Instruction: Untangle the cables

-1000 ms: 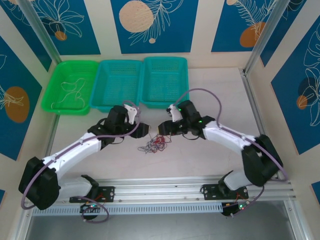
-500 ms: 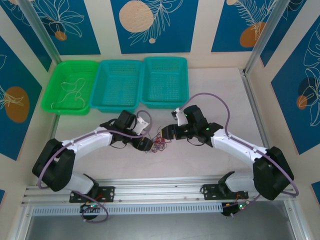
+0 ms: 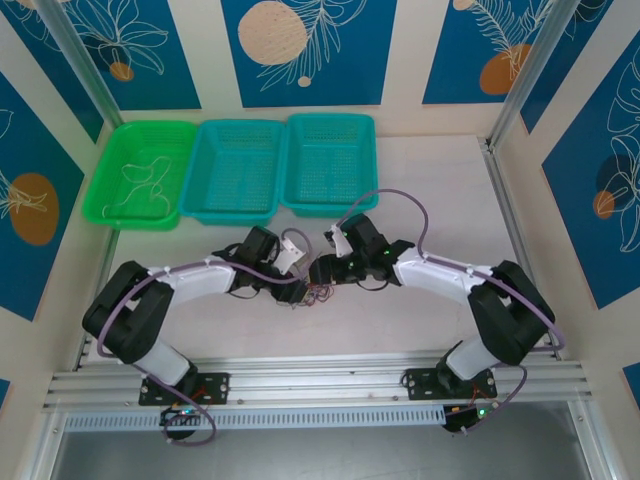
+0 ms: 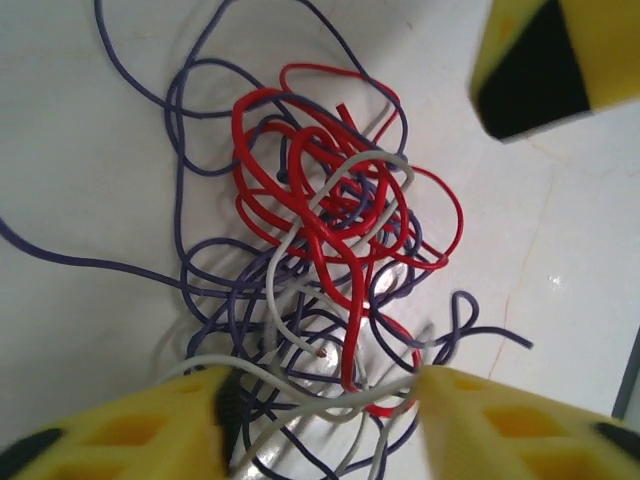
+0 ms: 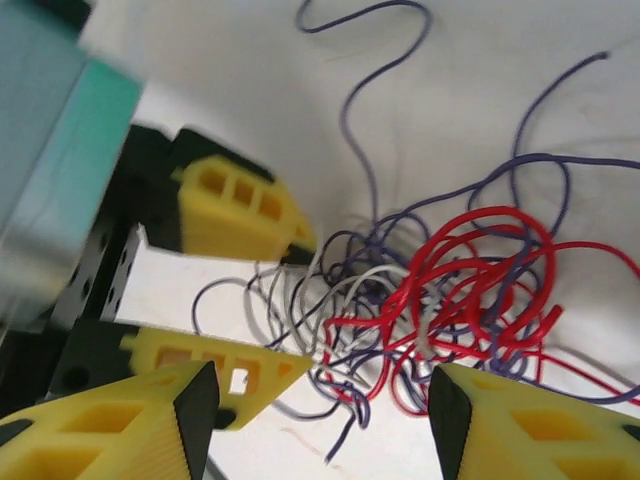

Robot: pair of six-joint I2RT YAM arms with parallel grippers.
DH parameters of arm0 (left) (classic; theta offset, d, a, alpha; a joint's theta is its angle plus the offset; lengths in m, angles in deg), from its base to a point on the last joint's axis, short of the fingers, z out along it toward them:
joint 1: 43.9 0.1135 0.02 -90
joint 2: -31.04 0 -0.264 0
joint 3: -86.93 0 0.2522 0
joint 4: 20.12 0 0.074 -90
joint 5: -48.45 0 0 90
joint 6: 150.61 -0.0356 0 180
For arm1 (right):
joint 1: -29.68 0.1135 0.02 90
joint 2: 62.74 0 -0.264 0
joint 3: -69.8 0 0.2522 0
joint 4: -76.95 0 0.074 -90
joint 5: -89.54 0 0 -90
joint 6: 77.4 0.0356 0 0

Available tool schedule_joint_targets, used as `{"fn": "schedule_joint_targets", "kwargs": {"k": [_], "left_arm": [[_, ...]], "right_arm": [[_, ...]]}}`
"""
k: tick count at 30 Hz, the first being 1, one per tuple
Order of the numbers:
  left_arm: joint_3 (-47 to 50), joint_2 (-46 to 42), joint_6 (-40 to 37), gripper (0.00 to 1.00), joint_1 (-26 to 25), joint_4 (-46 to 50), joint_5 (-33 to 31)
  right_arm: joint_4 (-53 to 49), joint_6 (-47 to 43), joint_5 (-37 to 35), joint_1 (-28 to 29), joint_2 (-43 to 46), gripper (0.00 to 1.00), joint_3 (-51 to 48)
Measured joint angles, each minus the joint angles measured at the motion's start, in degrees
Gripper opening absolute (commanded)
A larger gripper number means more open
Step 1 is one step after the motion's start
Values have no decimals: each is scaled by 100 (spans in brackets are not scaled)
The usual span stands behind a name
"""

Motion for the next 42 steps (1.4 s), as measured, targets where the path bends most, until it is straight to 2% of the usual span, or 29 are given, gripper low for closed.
{"fn": "schedule_joint_targets", "kwargs": {"k": [1,2,4,7,12,13,18,22,24,26,28,30,33,37,40,42], "left_arm": [[59,0,17,8,-4,-55,37],[129,-2,15,0,-13,-125,83],[269,-26,72,0,-11,-278,122],[525,-337,133,0,-37,-437,184],[769,-1606,260,0,-39,-549,9],[791,-1912,306,0,-39,-560,-98],[820,-3333,557,0,173,-382,-1012],[599,-3724,951,0,870,323,-2024],[538,-3738,1086,0,1169,566,-2253],[549,-3738,1200,0,1351,686,-2243],[610,-3740,1274,0,1355,605,-1937],[693,-3738,1390,0,1355,446,-1617],[708,-3744,1513,0,1355,341,-1419],[551,-3770,1528,0,1360,363,-1432],[-203,-3449,1462,0,1471,673,-1784],[-955,-2999,1399,0,1757,761,-2065]], "right_arm": [[-72,22,-35,7,-122,59,92],[-146,55,-83,11,-269,58,199],[-365,85,-164,44,-533,57,402],[-686,216,-448,170,-966,48,748],[-1073,616,-1054,212,-1364,10,964],[-1106,654,-1139,177,-1360,5,953],[-1156,944,-1665,-426,-890,0,525],[-1202,1176,-1958,-1281,-249,0,-151],[-1233,1235,-2057,-1521,-26,5,-361],[-1285,1226,-2070,-1499,66,22,-413],[-1368,1134,-2076,-1298,70,40,-361],[-1478,1001,-2100,-968,114,54,-256],[-1478,839,-2111,-570,428,56,-186],[-1425,763,-2186,-507,879,69,-133],[-1349,706,-2247,-520,1130,82,-136],[-1318,682,-2238,-540,1362,90,-140]]}}
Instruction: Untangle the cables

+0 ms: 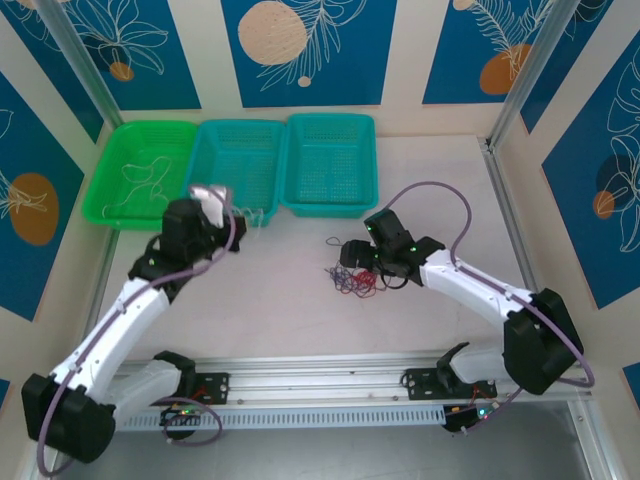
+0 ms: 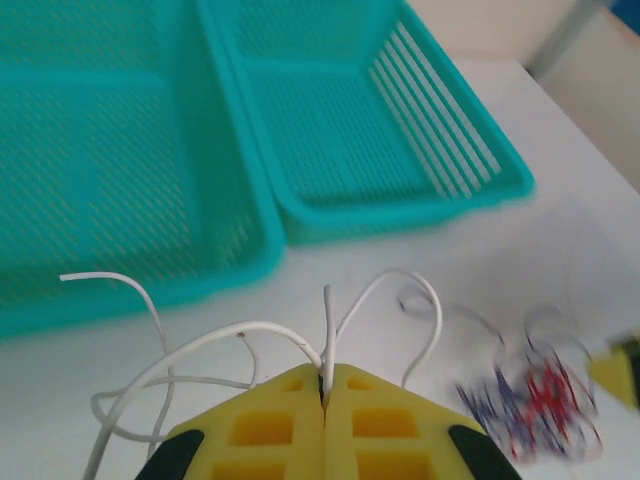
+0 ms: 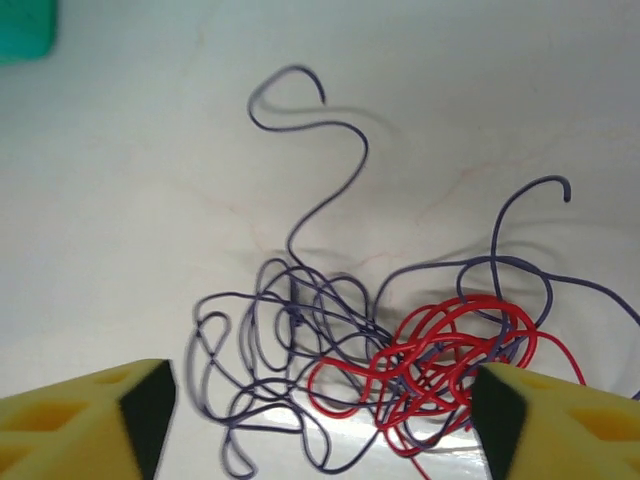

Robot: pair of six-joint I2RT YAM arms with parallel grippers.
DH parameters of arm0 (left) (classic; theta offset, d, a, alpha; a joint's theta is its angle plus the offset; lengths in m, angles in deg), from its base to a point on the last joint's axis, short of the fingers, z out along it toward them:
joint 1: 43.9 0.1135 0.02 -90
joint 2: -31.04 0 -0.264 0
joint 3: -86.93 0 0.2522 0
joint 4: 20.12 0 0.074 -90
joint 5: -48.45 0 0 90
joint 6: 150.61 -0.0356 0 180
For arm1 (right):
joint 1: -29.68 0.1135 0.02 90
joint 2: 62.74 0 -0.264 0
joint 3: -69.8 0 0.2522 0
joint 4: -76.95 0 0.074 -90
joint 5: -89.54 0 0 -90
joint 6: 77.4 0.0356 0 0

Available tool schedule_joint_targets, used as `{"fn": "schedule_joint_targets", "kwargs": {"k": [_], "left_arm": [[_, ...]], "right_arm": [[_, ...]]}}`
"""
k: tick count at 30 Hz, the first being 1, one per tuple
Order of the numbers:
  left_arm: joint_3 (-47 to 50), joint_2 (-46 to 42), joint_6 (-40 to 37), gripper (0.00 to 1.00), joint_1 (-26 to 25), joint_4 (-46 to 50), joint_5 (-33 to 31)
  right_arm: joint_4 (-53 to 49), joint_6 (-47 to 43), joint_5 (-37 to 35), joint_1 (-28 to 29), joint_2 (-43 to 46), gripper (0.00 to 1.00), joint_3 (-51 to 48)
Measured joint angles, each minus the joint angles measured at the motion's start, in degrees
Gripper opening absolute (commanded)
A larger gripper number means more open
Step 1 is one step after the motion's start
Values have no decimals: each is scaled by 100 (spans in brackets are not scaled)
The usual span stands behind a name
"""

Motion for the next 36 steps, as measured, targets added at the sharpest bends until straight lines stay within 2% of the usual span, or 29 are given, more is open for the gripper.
{"fn": "schedule_joint_targets", "kwargs": {"k": [5,11,16,18,21,23,27,33,36], "left_arm": [[-1550,1246,9,0,1110,-81,-518],[-3206,3086,358,0,2402,37,-590],[-4730,4597,697,0,3047,623,-459],[-5313,5134,752,30,3198,990,-426],[-5805,5591,863,44,3296,1403,-389],[-5807,5622,907,47,3318,1606,-334],[-5226,5141,1034,45,3283,1497,-177],[-3392,3244,1318,37,2938,835,85],[-2302,2055,1423,37,2286,376,170]], "right_arm": [[107,-33,103,-37,621,100,2],[7,-52,293,-76,859,100,7],[-101,-52,470,-205,1051,100,7],[-136,-55,542,-262,1137,100,7],[-181,-52,656,-354,1244,99,7],[-205,-50,739,-435,1279,100,7],[-225,-48,876,-595,1276,100,7],[-199,-39,1038,-772,1169,100,2],[-179,-31,1104,-809,929,99,2]]}}
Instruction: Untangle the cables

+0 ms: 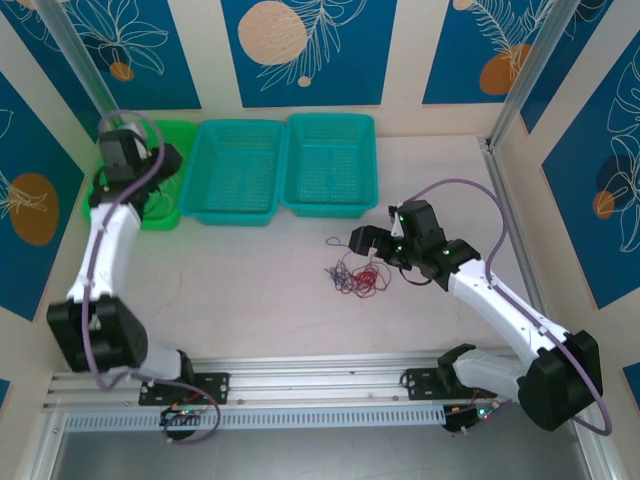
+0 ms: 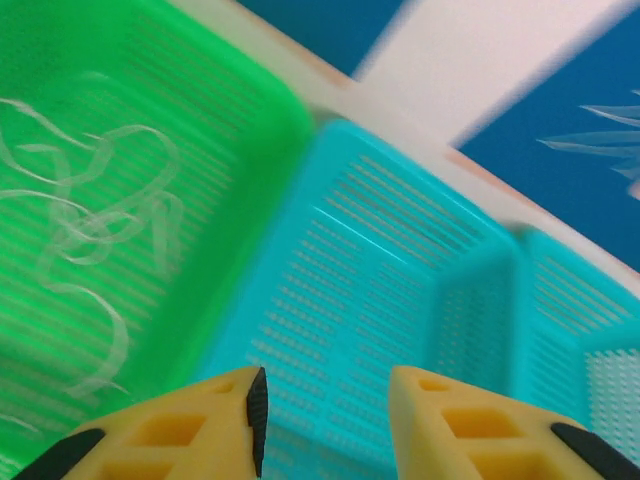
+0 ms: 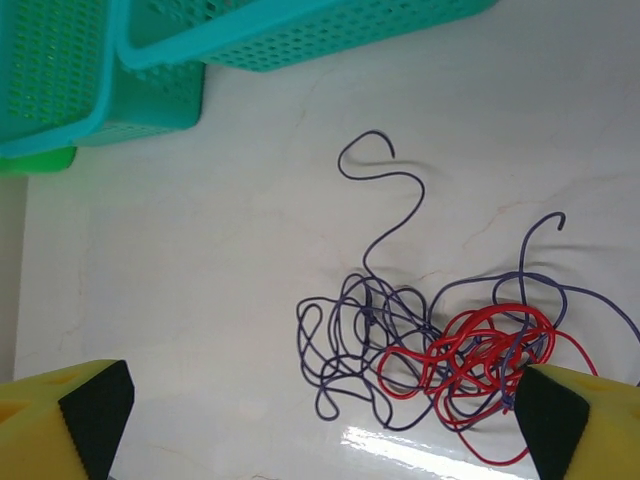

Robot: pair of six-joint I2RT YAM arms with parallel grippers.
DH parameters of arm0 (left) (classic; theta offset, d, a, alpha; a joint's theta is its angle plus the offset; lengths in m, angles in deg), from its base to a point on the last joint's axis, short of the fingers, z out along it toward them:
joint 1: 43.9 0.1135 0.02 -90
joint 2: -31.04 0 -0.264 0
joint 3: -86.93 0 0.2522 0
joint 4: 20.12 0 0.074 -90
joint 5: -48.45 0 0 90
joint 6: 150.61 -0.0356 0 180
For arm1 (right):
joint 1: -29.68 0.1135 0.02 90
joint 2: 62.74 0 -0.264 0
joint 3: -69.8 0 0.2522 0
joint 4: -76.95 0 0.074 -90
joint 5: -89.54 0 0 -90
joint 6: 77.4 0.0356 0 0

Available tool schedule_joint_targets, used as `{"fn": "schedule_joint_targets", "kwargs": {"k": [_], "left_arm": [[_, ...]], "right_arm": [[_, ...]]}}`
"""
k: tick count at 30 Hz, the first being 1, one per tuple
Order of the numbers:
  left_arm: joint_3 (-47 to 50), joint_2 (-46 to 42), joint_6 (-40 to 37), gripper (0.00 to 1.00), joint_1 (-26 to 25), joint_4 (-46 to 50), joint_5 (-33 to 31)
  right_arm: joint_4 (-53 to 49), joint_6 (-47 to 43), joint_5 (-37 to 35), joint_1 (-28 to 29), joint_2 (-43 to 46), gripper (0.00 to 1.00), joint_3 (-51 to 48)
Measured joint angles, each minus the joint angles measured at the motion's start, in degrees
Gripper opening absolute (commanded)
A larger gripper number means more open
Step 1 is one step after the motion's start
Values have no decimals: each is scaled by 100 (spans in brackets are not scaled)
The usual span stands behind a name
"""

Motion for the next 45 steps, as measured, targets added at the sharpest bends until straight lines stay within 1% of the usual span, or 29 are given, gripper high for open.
{"fn": "schedule_joint_targets", "kwargs": {"k": [3,6,11,13,15,18,19,21,22,23,24,25,26,28,31,33,35,38,39,41,45], "left_arm": [[903,-857,42,37,-984,-455,55],[1591,-1235,79,37,-2017,-702,-2],[2505,-1209,168,37,-3528,-997,-317],[2721,-1023,199,39,-3934,-1180,-337],[2850,-765,203,42,-4186,-1346,-332],[2992,-450,186,42,-4371,-1517,-334],[3047,-400,184,42,-4398,-1541,-345],[3147,-391,162,43,-4415,-1554,-413],[3185,-396,114,43,-4415,-1556,-459],[3211,-396,66,44,-4415,-1558,-490],[3235,-402,9,45,-4415,-1561,-509],[3270,-417,-76,47,-4415,-1580,-529],[3324,-457,-162,49,-4415,-1613,-533],[3491,-588,-365,53,-4415,-1746,-525],[3827,-835,-780,63,-4415,-2111,-310],[4037,-946,-1106,71,-4415,-2430,-2],[4199,-984,-1438,82,-4417,-2811,372],[4295,-955,-1829,96,-4426,-3298,848],[4297,-914,-1919,100,-4430,-3473,973],[4297,-776,-2063,100,-4437,-3899,1165],[4256,-326,-2173,99,-4474,-4529,1532]], "right_arm": [[2,-2,76,0,-258,98,-2],[37,-17,179,15,-511,97,-2],[129,-26,280,214,-1115,92,17],[157,-20,354,319,-1342,89,63],[184,-11,442,411,-1550,86,142],[295,-28,531,575,-1818,84,269],[334,-44,544,645,-1895,79,306],[363,-87,570,758,-2083,59,404],[358,-140,573,807,-2205,47,483],[345,-188,564,852,-2341,31,577],[332,-227,542,885,-2444,20,654],[306,-262,494,918,-2542,6,734],[269,-302,431,955,-2594,0,793],[170,-380,334,1014,-2610,0,892],[151,-551,317,1119,-2490,0,970],[144,-623,466,1189,-2243,0,970],[203,-647,710,1226,-1867,0,968],[411,-643,1080,1252,-1292,0,968],[485,-640,1204,1252,-1137,0,968],[640,-590,1467,1257,-892,0,968],[922,-435,1875,1296,-706,0,966]]}}
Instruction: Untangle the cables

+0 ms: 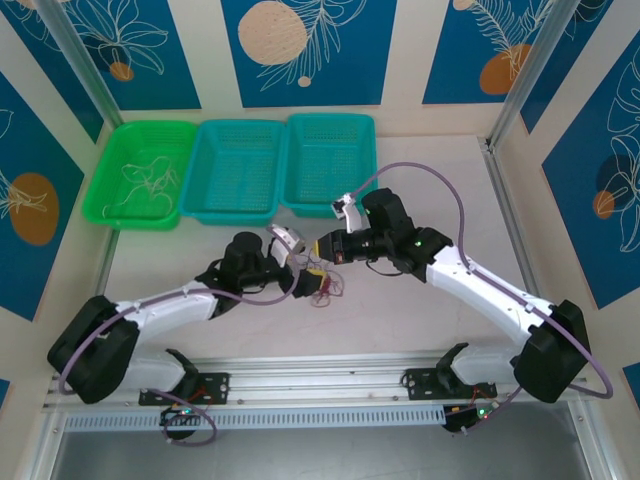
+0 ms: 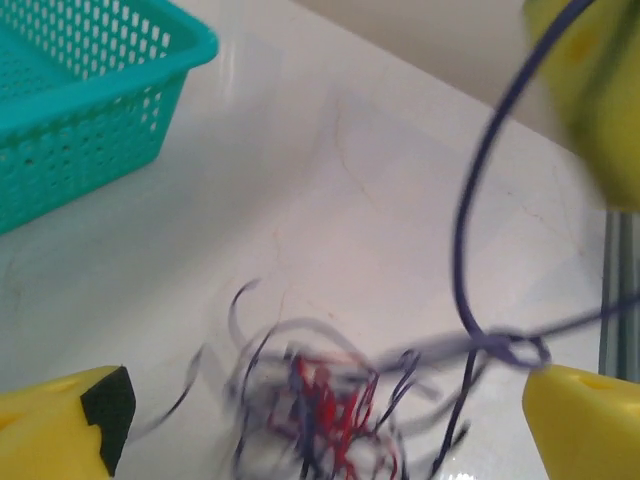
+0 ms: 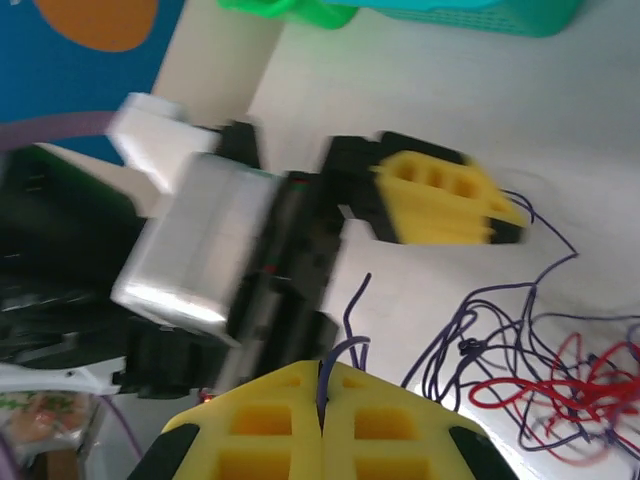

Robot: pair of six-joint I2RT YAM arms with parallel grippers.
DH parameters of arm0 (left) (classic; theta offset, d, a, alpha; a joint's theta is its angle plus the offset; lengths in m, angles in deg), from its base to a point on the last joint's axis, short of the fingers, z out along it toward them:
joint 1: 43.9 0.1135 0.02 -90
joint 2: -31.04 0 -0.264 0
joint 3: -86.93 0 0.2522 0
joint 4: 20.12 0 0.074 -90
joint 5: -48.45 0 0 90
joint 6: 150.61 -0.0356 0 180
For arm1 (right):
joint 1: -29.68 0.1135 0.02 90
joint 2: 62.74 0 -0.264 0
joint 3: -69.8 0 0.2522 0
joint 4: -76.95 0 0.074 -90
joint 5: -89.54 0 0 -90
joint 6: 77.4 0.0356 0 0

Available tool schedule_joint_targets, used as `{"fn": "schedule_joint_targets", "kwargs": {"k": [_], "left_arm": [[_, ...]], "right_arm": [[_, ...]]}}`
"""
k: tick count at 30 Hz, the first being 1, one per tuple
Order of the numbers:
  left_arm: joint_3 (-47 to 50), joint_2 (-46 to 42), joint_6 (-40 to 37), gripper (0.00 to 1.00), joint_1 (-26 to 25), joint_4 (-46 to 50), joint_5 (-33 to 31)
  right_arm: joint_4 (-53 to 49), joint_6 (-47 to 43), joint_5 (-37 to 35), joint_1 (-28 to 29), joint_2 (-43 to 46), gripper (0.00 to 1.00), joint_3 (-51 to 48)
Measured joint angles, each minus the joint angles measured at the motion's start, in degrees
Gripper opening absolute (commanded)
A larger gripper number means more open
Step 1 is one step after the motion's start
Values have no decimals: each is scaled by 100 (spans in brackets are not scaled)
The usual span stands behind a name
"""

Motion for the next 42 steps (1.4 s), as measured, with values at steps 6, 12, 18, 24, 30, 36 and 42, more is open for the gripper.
{"fn": "schedule_joint_targets", "kwargs": {"k": [6,12,18,24,30,36,42], "left_arm": [[-374,782,59,58,-181,-85,-264],[-225,892,514,26,-199,389,-1661],[476,758,1084,27,-46,890,-2732],[782,122,1169,68,142,1309,-2940],[680,-1513,535,92,146,846,-1641],[-610,-1224,85,92,109,520,-702],[-1224,490,-48,82,-151,-127,-190]], "right_arm": [[160,271,133,-42,350,0,-4],[415,1021,24,-1309,1353,0,-68],[529,1670,-15,-2636,2022,0,-188],[608,2052,173,-2992,2031,0,-511],[713,1971,474,-2479,1628,0,-490],[785,1676,472,-1545,1228,0,-166],[855,1635,382,-1314,1152,0,184]]}}
